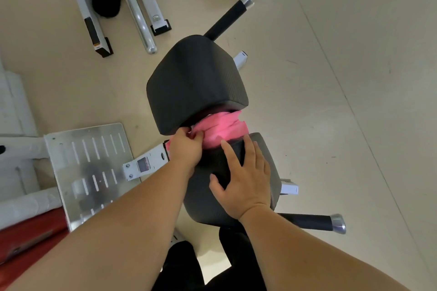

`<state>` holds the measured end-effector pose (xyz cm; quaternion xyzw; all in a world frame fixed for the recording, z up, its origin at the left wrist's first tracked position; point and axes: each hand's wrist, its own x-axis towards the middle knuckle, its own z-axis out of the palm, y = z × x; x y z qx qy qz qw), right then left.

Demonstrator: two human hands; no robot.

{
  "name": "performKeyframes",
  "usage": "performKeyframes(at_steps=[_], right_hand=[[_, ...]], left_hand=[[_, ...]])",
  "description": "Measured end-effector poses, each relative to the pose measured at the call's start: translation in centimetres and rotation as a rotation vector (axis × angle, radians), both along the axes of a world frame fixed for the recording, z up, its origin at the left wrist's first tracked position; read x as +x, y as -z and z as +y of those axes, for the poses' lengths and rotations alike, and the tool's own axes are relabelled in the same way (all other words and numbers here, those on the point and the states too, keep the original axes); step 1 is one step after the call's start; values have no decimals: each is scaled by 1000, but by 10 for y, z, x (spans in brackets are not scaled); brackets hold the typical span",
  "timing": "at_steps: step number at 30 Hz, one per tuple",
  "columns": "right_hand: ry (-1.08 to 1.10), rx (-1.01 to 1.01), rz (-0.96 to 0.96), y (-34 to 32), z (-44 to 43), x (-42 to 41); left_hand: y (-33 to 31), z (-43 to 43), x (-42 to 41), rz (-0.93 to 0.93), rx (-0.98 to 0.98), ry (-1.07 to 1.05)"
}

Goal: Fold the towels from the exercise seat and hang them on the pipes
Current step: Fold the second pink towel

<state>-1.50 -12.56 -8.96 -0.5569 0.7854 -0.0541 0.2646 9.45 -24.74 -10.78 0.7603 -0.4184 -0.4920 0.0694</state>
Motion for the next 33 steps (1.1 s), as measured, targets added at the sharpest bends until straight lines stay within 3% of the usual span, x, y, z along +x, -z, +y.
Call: performKeyframes(at_steps=[9, 18, 22, 24, 27, 30, 33], right_hand=[[-6, 8, 12, 0, 0, -1], [-38, 3, 21, -4, 3, -4], [10, 99, -178, -21, -4, -13], [32, -35, -190, -44, -12, -14], [-287, -324, -269, -91, -21, 3], [-557, -300, -561, -148, -29, 27], [-639, -193, -765, -196, -30, 47]], left_hand=[[-26, 11, 14, -28, -205, 179], [-104, 47, 43, 57, -250, 132], [-150, 67, 58, -10, -313, 238], [-172, 76, 67, -45, -370, 307], [-209, 88, 79, -90, -479, 423], [-248, 100, 90, -82, -639, 489], [-278, 114, 108, -47, -653, 363]])
